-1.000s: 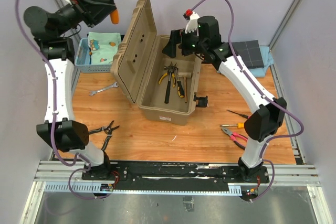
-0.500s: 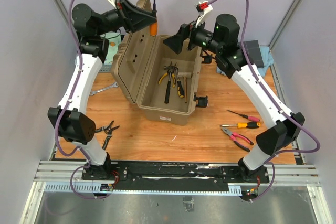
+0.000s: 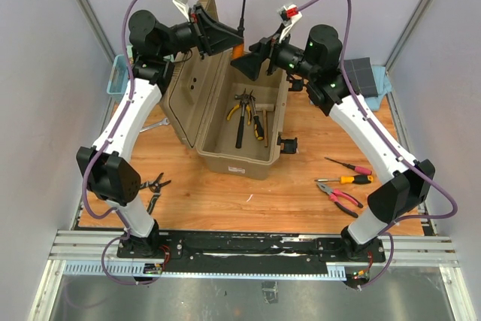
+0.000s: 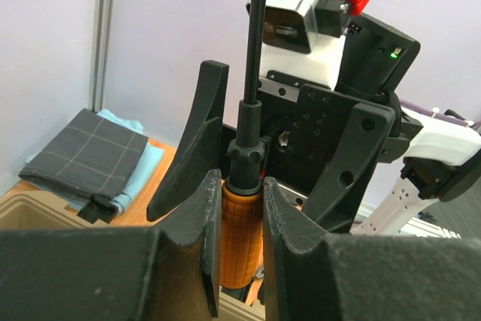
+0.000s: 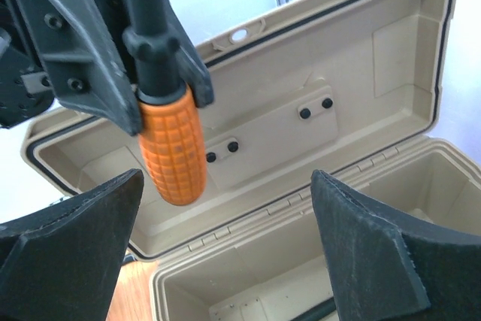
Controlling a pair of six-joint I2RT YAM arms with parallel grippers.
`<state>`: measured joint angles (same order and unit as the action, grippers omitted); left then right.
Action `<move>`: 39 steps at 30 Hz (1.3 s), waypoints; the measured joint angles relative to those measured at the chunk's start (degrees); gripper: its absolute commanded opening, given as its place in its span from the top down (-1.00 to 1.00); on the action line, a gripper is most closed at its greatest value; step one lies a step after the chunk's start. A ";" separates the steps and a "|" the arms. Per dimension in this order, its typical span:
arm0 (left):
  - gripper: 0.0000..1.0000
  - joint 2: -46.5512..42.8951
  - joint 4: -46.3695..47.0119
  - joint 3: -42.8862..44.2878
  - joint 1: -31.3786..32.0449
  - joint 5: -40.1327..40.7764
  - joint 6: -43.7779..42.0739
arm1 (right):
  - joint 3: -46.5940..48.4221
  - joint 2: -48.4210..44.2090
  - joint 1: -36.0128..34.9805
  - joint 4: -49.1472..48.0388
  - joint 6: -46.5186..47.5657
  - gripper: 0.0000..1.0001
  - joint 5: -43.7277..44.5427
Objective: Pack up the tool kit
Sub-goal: Pick up the screwdriver from the center of the board.
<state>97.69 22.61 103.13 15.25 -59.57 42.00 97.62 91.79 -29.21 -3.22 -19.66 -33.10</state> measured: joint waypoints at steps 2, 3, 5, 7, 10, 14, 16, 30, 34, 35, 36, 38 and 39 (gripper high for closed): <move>0.99 0.07 -0.55 -0.07 0.15 0.02 -0.81 | 0.00 0.00 0.00 -1.11 -0.83 -0.84 -0.44; 1.00 0.07 -0.70 -0.07 0.20 0.13 -1.27 | 0.00 0.00 0.00 -1.73 -1.27 -0.82 -0.68; 1.00 0.07 -1.07 -0.09 0.24 0.22 -1.92 | 0.00 0.00 0.00 -2.58 -1.79 -0.76 -1.11; 0.99 0.07 -1.46 -0.13 0.28 0.35 -2.32 | 0.00 0.00 0.00 -3.06 -2.36 -0.71 -1.36; 0.99 0.07 -1.75 -0.24 0.39 0.44 -2.78 | 0.00 0.00 0.00 -3.30 -2.95 -0.60 -1.38; 0.99 0.07 -1.92 -0.87 0.81 0.46 -3.02 | 0.00 0.04 0.00 -4.00 -3.63 -0.43 -1.40; 0.99 0.09 -2.01 -1.05 1.09 0.46 -3.04 | 0.00 0.17 0.00 -4.28 -3.98 -0.36 -1.40; 0.44 0.20 -3.30 -1.11 1.77 1.42 -4.39 | 0.22 1.77 -0.02 -5.11 -5.64 0.94 -3.52; -0.39 0.59 -7.85 2.01 1.88 1.55 -7.08 | -0.13 1.57 0.04 -5.18 -5.64 0.98 -2.27; -0.50 0.74 -8.68 3.21 1.92 1.57 -7.98 | -0.35 1.40 0.39 -5.07 -5.64 0.98 -1.64; -0.58 0.94 -9.66 5.22 1.97 1.77 -8.33 | -0.61 1.20 0.87 -4.81 -5.60 0.98 -0.85; -0.62 1.05 -10.45 8.79 1.97 2.19 -8.79 | -0.87 0.94 1.84 -3.48 -5.53 0.98 0.81; -0.63 1.05 -10.64 10.64 1.86 2.49 -8.98 | -0.87 0.90 2.51 -2.62 -5.38 0.98 1.66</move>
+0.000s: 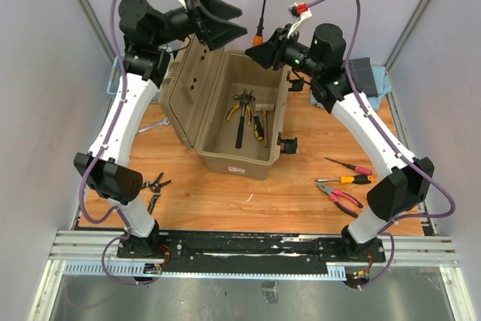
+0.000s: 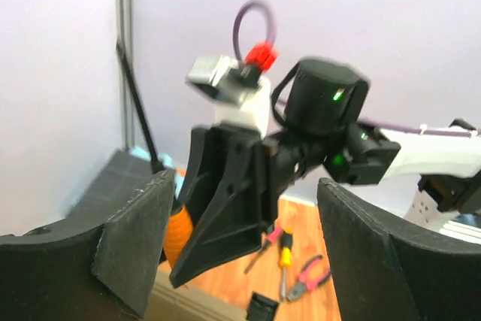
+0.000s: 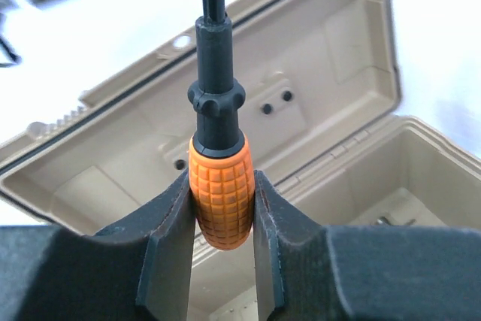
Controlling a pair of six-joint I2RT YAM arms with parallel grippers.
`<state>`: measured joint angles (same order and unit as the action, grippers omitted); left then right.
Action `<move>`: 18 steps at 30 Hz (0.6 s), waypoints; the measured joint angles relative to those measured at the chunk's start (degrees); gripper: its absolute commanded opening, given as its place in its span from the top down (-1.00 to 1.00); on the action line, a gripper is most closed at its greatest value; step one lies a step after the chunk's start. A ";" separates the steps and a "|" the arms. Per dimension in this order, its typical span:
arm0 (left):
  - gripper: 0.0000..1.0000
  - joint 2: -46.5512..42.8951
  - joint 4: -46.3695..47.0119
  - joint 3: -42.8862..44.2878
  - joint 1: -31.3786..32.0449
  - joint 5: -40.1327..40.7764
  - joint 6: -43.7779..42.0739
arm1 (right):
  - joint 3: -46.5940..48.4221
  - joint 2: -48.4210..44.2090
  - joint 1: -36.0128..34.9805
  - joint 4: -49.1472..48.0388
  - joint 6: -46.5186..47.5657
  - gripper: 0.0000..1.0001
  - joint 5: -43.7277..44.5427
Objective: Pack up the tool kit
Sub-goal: Pick up the screwdriver from the center of the board, then place the screwdriver in the toolbox.
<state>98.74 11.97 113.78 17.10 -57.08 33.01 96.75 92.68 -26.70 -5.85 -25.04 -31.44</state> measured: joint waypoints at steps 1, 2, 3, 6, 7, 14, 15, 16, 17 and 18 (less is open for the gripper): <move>-0.64 0.00 -0.11 1.57 -0.17 0.33 -0.02 | -0.07 -0.07 0.28 0.79 0.11 0.98 0.76; -0.64 0.00 -0.07 3.37 -0.44 0.83 -0.04 | -0.11 -0.11 0.52 1.90 0.44 0.98 1.68; -0.64 -0.04 -0.02 4.83 -0.76 1.38 -0.04 | -0.11 -0.11 0.61 3.23 0.79 0.98 2.71; -0.63 -0.81 -0.31 6.78 -3.02 4.59 -0.35 | 0.70 0.26 0.59 9.42 1.60 0.98 5.66; -0.61 -1.18 -0.72 6.86 -4.44 6.27 -0.50 | 2.23 0.96 0.57 13.00 1.86 0.98 6.67; -0.57 -3.06 -7.69 4.90 -18.80 19.26 -1.77 | 6.25 6.82 0.13 29.79 0.31 0.98 14.75; -0.57 -3.56 -9.09 4.00 -20.61 20.94 -2.16 | 6.25 7.96 -0.02 31.80 -0.48 0.98 15.72; -0.57 -3.96 -10.84 3.28 -22.38 22.73 -2.80 | 6.25 9.27 -0.28 33.70 -1.25 0.98 16.55; -0.57 -4.26 -12.28 2.82 -23.61 24.13 -3.37 | 6.25 10.64 -0.63 35.36 -2.10 0.98 17.20; -0.57 -4.68 -14.43 2.32 -24.92 25.66 -4.31 | 6.27 12.07 -1.05 36.79 -2.75 0.98 17.84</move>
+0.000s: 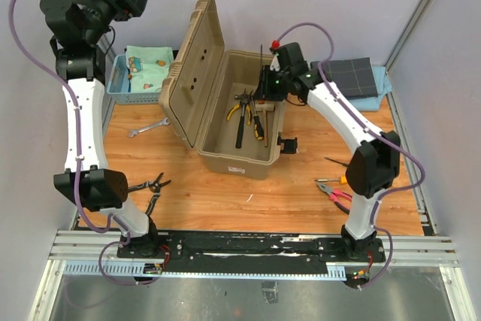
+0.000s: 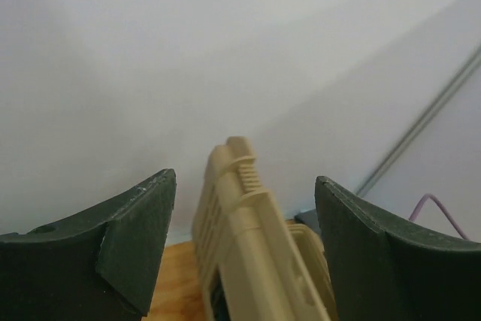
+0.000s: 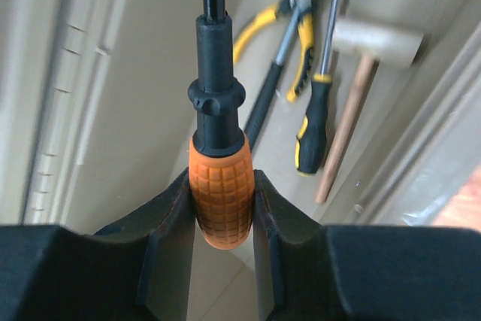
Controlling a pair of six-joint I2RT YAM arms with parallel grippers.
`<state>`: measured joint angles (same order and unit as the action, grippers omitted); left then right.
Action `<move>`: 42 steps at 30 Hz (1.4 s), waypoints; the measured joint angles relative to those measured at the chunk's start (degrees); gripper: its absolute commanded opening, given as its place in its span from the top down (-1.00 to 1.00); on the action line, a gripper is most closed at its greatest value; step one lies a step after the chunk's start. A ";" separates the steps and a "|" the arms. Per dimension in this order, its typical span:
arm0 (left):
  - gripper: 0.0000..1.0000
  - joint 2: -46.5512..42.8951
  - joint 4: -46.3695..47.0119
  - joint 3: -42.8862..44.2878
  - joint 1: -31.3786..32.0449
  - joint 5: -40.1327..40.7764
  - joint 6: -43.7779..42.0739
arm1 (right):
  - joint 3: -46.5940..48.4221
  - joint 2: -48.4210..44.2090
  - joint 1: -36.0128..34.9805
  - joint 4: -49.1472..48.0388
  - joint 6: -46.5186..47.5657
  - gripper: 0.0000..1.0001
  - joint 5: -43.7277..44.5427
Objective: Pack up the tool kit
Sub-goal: Place the screwdriver in the toolbox.
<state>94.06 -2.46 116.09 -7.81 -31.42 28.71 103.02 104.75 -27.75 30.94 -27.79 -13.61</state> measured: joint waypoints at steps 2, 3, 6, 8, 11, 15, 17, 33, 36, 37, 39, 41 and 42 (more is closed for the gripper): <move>-0.57 -1.05 -2.97 -1.27 -1.33 2.14 -1.38 | 0.83 3.02 -0.74 3.06 -1.33 0.98 0.81; -0.57 -1.86 -4.57 -2.21 -1.88 3.06 -1.99 | 1.90 5.05 -1.46 4.63 -1.97 0.98 1.11; -0.57 -3.93 -9.33 -4.33 -3.39 5.07 -3.30 | 6.91 11.17 -3.41 8.83 -3.26 0.98 1.81; -0.57 -4.83 -12.41 -5.11 -4.76 6.14 -3.69 | 9.33 13.90 -4.46 10.56 -3.78 0.98 2.08; -0.57 -5.77 -17.05 -6.95 -8.09 7.30 -3.54 | 10.45 16.09 -5.77 12.33 -4.42 0.94 2.73; -0.57 -5.64 -22.53 -10.45 -12.90 7.87 -1.86 | 10.45 16.90 -6.84 14.67 -4.92 0.84 4.02; -0.57 -5.51 -25.11 -12.59 -14.27 8.31 -1.03 | 10.45 16.96 -6.97 15.28 -4.96 0.80 4.87; -0.57 -5.75 -29.81 -28.04 -14.21 12.28 15.85 | 8.76 18.14 -8.39 17.84 -3.80 0.19 9.25; -0.58 -5.77 -29.57 -30.01 -14.21 12.22 17.94 | 8.76 18.47 -8.39 18.03 -3.54 -0.03 9.79; -0.58 -5.84 -29.29 -30.64 -14.21 12.13 18.45 | 8.76 18.51 -8.37 18.05 -3.45 -0.11 10.10; -0.58 -6.14 -28.81 -31.76 -14.21 11.96 19.37 | 8.76 18.60 -8.39 18.16 -3.28 -0.20 10.27; -0.58 -6.62 -28.48 -33.05 -14.21 11.61 20.20 | 8.76 18.60 -8.39 18.27 -3.08 -0.26 10.40; -0.58 -6.78 -28.20 -33.62 -14.21 11.43 20.68 | 8.76 18.60 -8.39 18.08 -3.06 -0.30 10.40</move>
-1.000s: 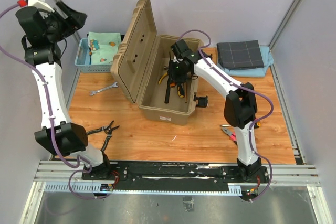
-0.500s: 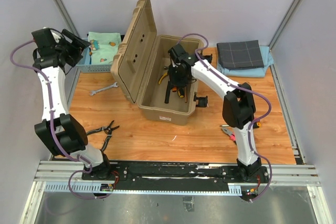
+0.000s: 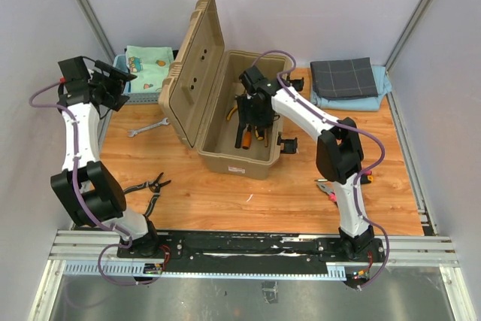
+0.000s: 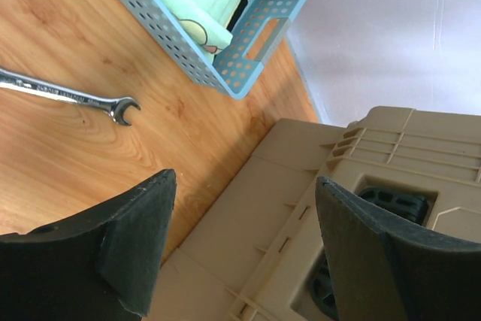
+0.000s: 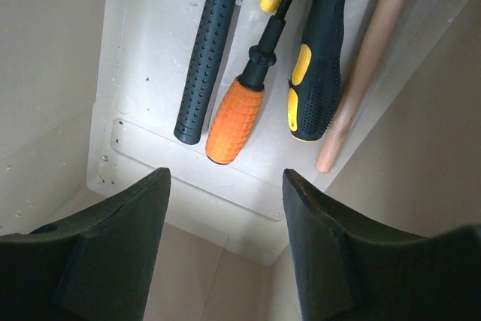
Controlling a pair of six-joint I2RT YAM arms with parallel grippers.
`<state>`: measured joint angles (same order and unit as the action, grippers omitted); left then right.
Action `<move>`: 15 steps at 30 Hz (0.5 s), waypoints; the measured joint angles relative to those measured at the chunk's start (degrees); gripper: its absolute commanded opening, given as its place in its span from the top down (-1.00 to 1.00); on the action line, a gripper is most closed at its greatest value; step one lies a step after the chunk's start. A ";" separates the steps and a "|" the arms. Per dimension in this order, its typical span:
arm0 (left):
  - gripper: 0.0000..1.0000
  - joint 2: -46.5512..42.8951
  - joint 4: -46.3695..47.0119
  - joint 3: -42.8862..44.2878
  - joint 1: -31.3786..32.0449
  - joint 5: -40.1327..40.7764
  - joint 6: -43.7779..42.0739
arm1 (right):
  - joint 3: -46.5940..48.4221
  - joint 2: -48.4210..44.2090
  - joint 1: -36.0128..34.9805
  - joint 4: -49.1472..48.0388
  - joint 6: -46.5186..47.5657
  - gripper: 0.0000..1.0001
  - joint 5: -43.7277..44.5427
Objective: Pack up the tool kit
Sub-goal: Place the screwdriver in the toolbox.
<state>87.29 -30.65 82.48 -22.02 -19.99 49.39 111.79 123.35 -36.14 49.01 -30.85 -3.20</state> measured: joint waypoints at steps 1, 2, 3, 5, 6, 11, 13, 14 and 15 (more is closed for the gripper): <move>-0.57 -0.13 0.37 -0.61 0.00 -0.15 0.61 | 0.02 0.00 0.00 -0.11 0.09 -0.36 0.02; -0.57 -0.17 0.76 -1.25 0.00 -0.20 1.36 | 0.07 0.00 -0.04 -0.17 0.22 -0.43 0.04; -0.57 -0.20 1.01 -1.73 0.02 -0.17 2.12 | 0.15 0.00 -0.15 -0.46 0.46 -0.51 0.00; -0.58 -0.07 1.11 -2.69 0.02 0.02 4.20 | 0.37 -0.09 -0.20 -1.09 0.83 -0.68 -0.13; -0.58 0.09 1.01 -2.91 0.02 0.15 5.18 | 0.57 -0.26 -0.20 -1.66 1.31 -0.73 -0.15; -0.39 3.61 1.07 -2.97 0.04 2.21 8.61 | 1.31 -3.69 -0.20 -3.28 4.37 -0.98 1.16; -0.38 6.38 1.36 -2.49 0.13 2.08 5.38 | 1.31 -6.43 -0.17 -3.45 6.01 -0.97 1.86; -0.39 7.85 1.27 -1.66 0.20 1.84 2.54 | 1.31 -7.63 -0.17 -3.67 6.67 -0.97 2.05; -0.40 9.86 0.92 0.00 0.37 1.70 -1.51 | 1.31 -9.07 -0.17 -4.00 7.39 -0.97 2.29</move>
<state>97.14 -29.74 82.48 -21.65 -18.28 47.88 113.10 114.28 -36.32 45.01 -23.46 -0.91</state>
